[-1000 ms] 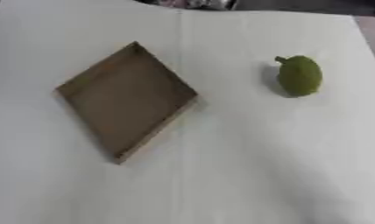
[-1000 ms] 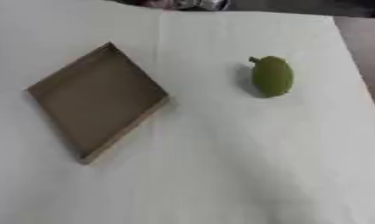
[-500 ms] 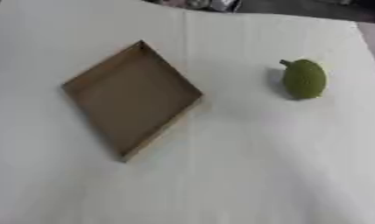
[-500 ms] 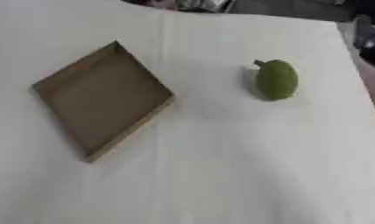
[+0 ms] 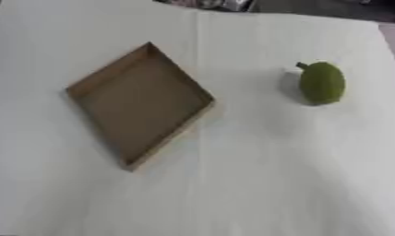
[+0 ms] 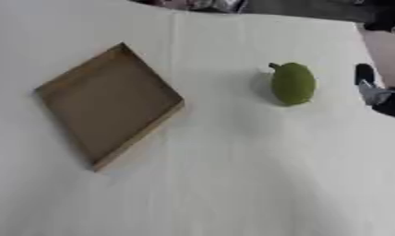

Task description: Pick up objects on the table and place them in the box.

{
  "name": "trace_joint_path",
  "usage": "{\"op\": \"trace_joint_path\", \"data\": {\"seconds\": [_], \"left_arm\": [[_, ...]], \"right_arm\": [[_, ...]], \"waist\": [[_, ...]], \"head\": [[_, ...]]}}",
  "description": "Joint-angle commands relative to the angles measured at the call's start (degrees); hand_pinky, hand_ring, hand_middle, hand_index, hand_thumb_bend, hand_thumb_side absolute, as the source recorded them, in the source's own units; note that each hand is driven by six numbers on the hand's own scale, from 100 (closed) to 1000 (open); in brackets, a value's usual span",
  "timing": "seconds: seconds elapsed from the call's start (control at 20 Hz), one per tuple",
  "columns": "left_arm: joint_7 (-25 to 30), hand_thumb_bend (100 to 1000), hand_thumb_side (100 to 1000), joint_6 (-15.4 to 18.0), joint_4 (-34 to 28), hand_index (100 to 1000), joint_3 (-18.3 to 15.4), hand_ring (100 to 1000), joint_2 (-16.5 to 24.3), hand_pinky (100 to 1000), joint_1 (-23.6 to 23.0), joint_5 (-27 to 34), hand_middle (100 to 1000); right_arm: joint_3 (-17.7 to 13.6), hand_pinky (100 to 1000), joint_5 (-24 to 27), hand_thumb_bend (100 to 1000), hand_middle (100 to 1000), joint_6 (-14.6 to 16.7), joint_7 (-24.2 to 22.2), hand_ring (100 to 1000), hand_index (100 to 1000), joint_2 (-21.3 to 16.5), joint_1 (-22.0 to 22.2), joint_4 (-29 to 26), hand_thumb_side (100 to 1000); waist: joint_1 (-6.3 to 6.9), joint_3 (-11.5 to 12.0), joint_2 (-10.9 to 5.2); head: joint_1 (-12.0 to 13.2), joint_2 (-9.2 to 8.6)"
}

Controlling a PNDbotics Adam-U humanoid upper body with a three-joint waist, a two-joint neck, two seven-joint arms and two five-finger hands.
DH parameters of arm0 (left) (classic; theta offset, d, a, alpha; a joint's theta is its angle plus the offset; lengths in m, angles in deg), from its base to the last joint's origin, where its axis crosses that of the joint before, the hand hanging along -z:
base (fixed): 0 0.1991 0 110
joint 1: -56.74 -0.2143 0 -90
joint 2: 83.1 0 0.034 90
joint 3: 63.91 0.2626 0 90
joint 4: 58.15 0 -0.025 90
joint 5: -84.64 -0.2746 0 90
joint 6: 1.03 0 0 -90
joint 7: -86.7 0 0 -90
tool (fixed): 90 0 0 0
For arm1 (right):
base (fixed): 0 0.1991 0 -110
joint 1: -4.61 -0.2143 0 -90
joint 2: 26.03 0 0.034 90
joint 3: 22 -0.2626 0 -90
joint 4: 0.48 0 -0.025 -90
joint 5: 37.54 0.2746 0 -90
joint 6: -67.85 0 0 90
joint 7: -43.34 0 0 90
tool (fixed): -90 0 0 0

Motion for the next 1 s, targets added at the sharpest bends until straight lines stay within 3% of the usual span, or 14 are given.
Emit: {"op": "trace_joint_path", "data": {"seconds": [0.05, 0.2, 0.45, 0.8, 1.0], "left_arm": [[0.23, 100, 603, 0.10, -1.08, 816, -0.36, 692, 1.34, 638, 0.41, 0.07, 643], [0.29, 100, 603, 0.08, -1.08, 816, -0.40, 692, 1.34, 638, 0.36, 0.10, 643], [0.36, 100, 602, 0.09, -1.08, 815, -0.38, 693, 1.39, 638, 0.29, 0.11, 643], [0.63, 100, 602, -0.02, -1.08, 815, -0.22, 693, 1.34, 637, 0.20, 0.23, 644], [0.86, 100, 602, -0.05, -1.08, 815, 0.01, 693, 1.24, 637, 0.44, 0.47, 644]], "right_arm": [[-0.94, 887, 2.33, 100, 899, 0.30, -2.87, 937, 896, -4.97, 0.24, -0.91, 237], [-1.34, 893, 3.45, 100, 904, 1.04, -5.69, 943, 903, -5.35, 1.09, -0.91, 265], [-1.95, 902, 3.31, 100, 913, 3.44, -10.42, 954, 917, -4.97, 2.19, -0.91, 388], [-3.43, 898, 3.82, 100, 911, 5.93, -17.11, 948, 918, -4.67, -1.04, -0.91, 282], [-1.72, 898, 4.98, 100, 911, 6.82, -18.99, 949, 921, -5.34, -5.29, -0.91, 282]], "waist": [[0.33, -0.03, -0.94], [0.37, -0.09, -0.91], [0.40, -0.22, -0.91], [0.45, -0.09, -1.03], [0.38, 0.53, -1.20]], "head": [[-0.27, -0.73], [-0.19, -0.74], [-0.04, -0.77], [-0.21, -0.71], [-0.72, -0.68]]}}
